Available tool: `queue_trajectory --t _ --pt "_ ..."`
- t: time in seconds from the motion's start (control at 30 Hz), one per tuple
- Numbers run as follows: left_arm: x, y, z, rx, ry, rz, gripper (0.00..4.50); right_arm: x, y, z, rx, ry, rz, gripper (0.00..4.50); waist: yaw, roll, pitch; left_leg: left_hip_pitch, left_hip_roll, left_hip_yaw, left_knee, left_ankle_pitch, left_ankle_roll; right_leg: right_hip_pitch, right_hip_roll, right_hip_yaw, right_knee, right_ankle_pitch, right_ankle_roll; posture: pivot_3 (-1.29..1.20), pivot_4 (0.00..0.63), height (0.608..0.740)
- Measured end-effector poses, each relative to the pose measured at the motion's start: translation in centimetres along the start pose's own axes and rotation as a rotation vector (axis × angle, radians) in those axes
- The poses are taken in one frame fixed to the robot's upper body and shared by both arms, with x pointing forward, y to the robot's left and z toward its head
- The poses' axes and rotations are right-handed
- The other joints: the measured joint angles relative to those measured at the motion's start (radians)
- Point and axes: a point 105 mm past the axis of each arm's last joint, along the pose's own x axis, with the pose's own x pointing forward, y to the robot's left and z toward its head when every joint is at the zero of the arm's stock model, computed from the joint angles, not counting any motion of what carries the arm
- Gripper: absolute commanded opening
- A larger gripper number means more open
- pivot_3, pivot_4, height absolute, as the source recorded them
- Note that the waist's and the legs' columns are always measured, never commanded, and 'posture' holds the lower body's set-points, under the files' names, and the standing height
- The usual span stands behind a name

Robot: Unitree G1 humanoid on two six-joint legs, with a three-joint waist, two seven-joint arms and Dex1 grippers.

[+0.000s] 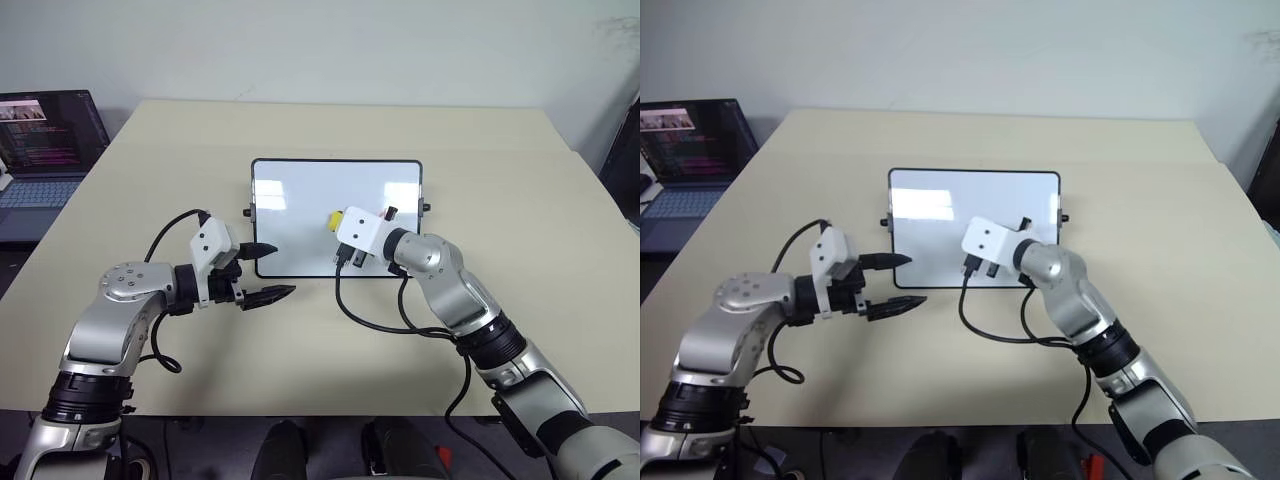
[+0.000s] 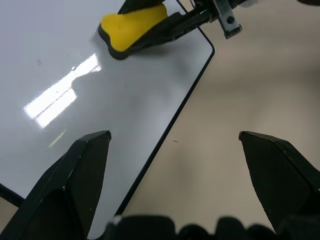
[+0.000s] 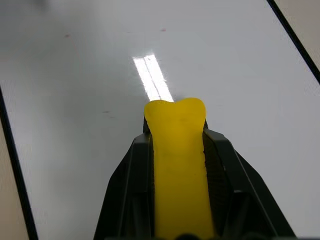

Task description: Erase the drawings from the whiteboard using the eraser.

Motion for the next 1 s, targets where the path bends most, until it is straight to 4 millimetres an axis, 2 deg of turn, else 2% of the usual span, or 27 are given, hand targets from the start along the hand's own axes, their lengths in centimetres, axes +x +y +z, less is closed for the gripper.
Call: queue_trajectory --t 0.1,0.23,0.33,0.53,0.7,0.83,1.0 --pt "0.3 -0.1 0.2 0.007 -0.004 -0.016 4.50 -0.7 -1.0 0.1 0.060 -0.023 -0.038 0.99 0.001 0.000 0.000 -0.001 0.000 0.000 0.000 0.000 0.000 0.000 0.000 0.000 0.000 0.000 0.000 0.00 0.150 0.740" --pt "0.9 -0.2 0.7 0.021 -0.018 -0.035 4.50 -3.4 -2.1 1.7 0.276 -0.139 -0.075 0.99 0.003 0.000 0.000 -0.002 0.000 -0.001 -0.001 0.000 0.000 0.000 0.000 0.000 -0.002 0.000 0.000 0.00 0.150 0.740" --pt "1.2 -0.5 0.9 0.024 -0.025 -0.051 4.50 -5.8 -1.1 1.8 0.391 -0.173 -0.037 0.99 0.003 0.000 0.000 -0.002 0.000 -0.002 -0.001 0.000 0.000 0.000 -0.001 0.000 -0.004 0.000 0.001 0.00 0.150 0.740" --pt "1.9 -1.1 1.0 0.068 -0.016 -0.105 4.50 -8.9 2.1 -1.8 0.468 -0.034 0.021 0.99 0.002 0.000 0.000 -0.001 -0.002 0.000 0.000 0.000 0.000 0.000 -0.001 0.000 -0.002 -0.001 0.001 0.00 0.150 0.740" --pt "2.4 -0.5 1.9 0.099 -0.034 -0.111 4.50 -9.9 3.3 -3.7 0.465 0.049 0.020 0.99 -0.002 0.000 0.000 0.000 -0.002 0.001 0.000 0.000 0.000 0.000 0.004 0.001 -0.001 -0.003 0.005 0.00 0.150 0.740" --pt "2.8 -0.2 2.7 0.117 -0.063 -0.108 4.50 -9.5 3.2 -3.1 0.460 0.033 0.000 0.99 -0.003 0.000 0.000 0.000 0.000 0.001 -0.001 0.000 0.000 0.000 0.007 0.001 -0.001 -0.003 0.005 0.00 0.150 0.740" --pt "3.1 -0.4 2.3 0.094 -0.058 -0.130 4.50 -9.3 3.0 -3.0 0.456 0.032 -0.014 0.99 -0.001 0.000 0.000 -0.001 -0.001 0.001 0.000 0.000 0.000 0.000 0.007 0.001 -0.002 -0.003 0.005 0.00 0.150 0.740"
